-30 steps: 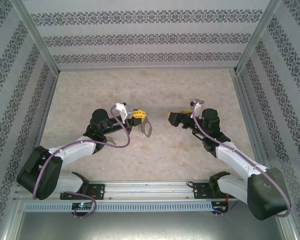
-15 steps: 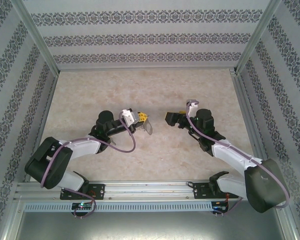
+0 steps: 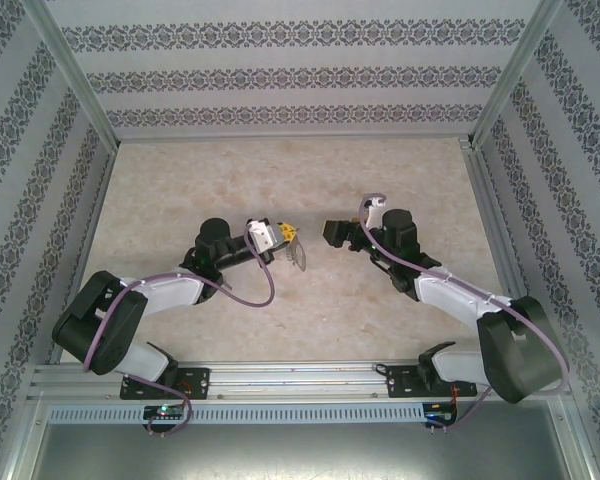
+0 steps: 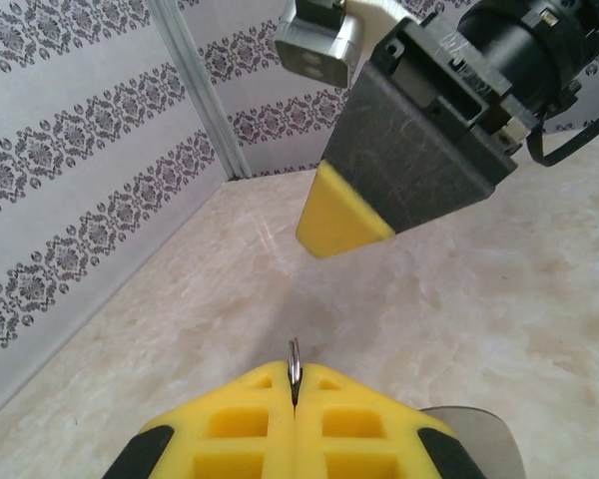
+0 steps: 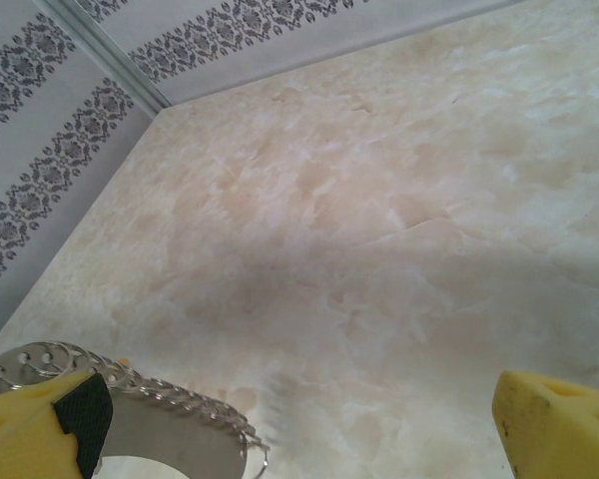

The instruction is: Put the keys on the keyring

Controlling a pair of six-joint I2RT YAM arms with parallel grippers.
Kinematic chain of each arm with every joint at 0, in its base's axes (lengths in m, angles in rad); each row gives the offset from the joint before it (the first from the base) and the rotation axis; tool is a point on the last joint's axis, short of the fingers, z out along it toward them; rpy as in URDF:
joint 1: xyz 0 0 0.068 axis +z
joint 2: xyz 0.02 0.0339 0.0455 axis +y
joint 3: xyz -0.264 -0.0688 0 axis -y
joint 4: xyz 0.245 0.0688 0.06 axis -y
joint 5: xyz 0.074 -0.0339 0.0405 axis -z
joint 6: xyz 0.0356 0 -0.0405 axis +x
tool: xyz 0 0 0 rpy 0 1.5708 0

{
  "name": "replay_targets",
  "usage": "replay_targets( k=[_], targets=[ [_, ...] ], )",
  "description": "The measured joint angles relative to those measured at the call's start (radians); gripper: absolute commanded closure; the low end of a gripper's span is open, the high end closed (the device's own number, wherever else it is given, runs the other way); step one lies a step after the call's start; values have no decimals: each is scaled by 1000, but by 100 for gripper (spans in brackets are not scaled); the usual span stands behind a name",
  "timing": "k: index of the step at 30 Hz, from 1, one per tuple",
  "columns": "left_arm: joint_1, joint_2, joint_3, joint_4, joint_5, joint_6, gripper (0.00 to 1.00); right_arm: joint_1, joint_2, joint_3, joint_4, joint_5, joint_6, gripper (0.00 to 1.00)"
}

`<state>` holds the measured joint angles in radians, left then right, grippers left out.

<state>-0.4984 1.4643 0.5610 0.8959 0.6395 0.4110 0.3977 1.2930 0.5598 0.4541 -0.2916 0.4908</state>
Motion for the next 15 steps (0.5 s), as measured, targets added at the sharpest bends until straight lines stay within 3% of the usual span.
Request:
replay_targets(
  k=[7,15],
  targets=[
    [0,-1,64,-88,30,-108,99,0,42,43,7,-12,1,6],
    [0,-58,325,-552,65,-204,100,-21,30,50,8,-55,21,8]
  ],
)
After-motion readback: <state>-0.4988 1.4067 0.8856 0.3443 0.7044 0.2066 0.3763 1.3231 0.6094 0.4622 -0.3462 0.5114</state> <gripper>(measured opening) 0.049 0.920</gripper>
